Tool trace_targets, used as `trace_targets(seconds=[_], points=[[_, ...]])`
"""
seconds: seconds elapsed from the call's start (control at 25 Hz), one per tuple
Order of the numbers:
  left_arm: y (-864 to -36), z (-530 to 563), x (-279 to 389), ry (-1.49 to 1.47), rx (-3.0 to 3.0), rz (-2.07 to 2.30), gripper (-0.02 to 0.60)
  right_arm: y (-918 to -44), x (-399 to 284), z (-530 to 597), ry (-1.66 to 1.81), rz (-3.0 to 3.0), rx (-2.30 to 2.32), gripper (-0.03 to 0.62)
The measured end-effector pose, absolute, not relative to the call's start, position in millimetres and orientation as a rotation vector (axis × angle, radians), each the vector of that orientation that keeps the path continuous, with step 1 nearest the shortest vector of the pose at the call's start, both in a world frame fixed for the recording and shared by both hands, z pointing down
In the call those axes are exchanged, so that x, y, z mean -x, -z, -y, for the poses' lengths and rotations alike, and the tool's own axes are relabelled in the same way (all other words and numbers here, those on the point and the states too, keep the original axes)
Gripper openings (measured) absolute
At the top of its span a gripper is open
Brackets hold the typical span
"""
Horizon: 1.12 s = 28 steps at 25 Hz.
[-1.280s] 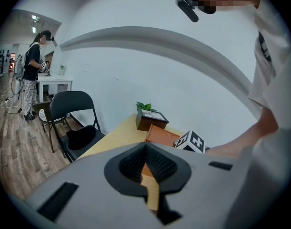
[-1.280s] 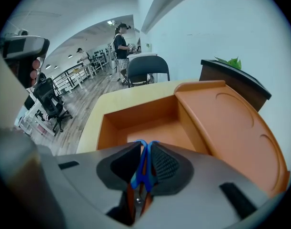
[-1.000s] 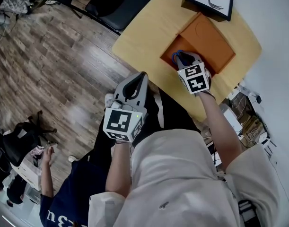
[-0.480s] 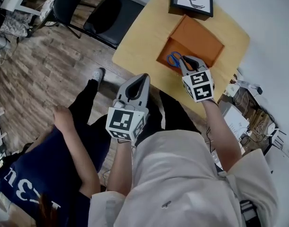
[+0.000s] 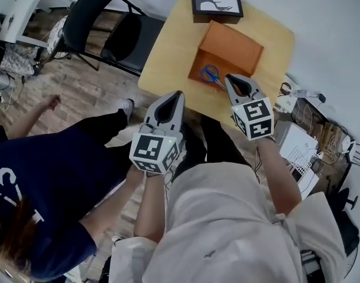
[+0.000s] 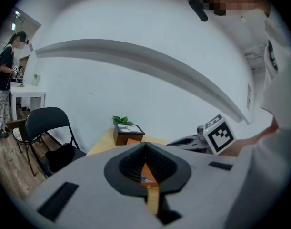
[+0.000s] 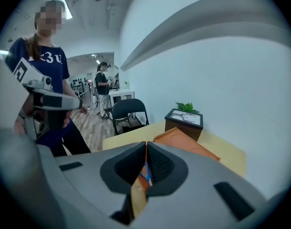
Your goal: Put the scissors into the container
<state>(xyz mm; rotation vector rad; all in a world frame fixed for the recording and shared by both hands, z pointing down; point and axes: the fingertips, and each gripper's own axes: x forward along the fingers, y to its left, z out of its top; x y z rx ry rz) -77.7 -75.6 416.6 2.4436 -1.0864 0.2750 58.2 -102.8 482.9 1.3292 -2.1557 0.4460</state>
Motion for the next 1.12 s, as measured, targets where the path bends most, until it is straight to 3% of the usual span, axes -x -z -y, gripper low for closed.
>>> trace_targets(seconds=[1.12], points=[[-348.9,70.0,35.7,-0.174,-2.610,0.974,0.006,-366.2,-100.4,51.2,-0.355,2.300,-1.658,-0.002]])
